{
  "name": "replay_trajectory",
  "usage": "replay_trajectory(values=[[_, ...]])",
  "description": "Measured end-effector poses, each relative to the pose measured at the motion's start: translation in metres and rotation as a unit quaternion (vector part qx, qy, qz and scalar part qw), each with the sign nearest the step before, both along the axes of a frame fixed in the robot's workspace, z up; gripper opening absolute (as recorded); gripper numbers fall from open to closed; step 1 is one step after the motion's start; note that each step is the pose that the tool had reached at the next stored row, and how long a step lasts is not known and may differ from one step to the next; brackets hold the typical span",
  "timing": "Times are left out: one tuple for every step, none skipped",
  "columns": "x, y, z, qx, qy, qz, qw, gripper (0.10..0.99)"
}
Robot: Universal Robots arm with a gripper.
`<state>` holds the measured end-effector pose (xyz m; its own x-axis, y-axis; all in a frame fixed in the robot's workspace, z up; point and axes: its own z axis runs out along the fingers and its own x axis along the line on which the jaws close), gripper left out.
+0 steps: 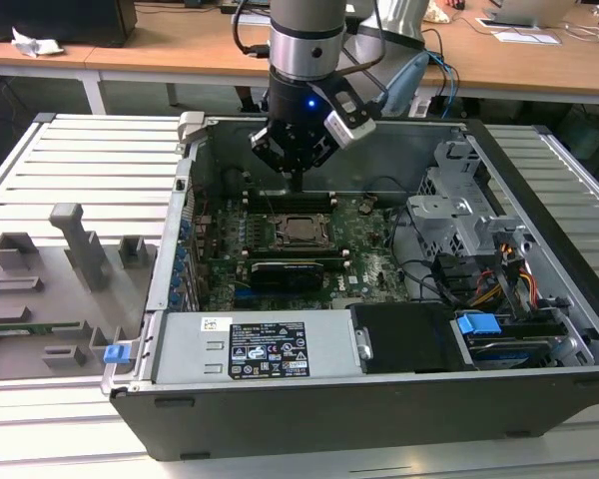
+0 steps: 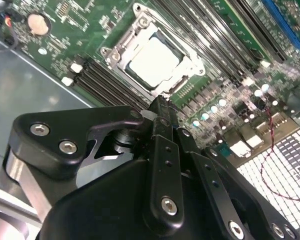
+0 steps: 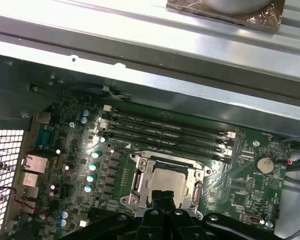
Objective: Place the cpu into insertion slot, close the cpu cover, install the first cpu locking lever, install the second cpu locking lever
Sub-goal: 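Install the first cpu locking lever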
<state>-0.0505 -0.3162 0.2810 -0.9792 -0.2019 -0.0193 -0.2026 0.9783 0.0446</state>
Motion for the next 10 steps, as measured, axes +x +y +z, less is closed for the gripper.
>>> replay_trajectory(values=[[-0.0043,0.0,-0.0001,0.0,0.0,0.0,1.0,0.106],[-0.0074,0.0,-0.0003,0.0001,-0.0001,0.0,1.0,0.106],[-0.0099,0.0001,-0.0007,0.0001,-0.0001,0.0,1.0,0.106],[-0.0136,0.0003,-0.0015,0.0001,-0.0001,-0.001,1.0,0.106],[-0.0155,0.0007,-0.0029,0.0001,-0.0001,-0.006,1.0,0.106],[-0.0163,0.0008,-0.0045,0.0001,-0.0001,-0.014,0.9999,0.106],[-0.0168,0.0009,-0.0058,0.0001,-0.0001,-0.02,0.9998,0.106],[-0.0171,0.001,-0.0068,0.0001,-0.0001,-0.024,0.9997,0.106],[-0.0175,0.0011,-0.0079,0.0001,-0.0001,-0.029,0.9996,0.106],[-0.018,0.0013,-0.0099,0.0001,-0.0001,-0.038,0.9993,0.106]])
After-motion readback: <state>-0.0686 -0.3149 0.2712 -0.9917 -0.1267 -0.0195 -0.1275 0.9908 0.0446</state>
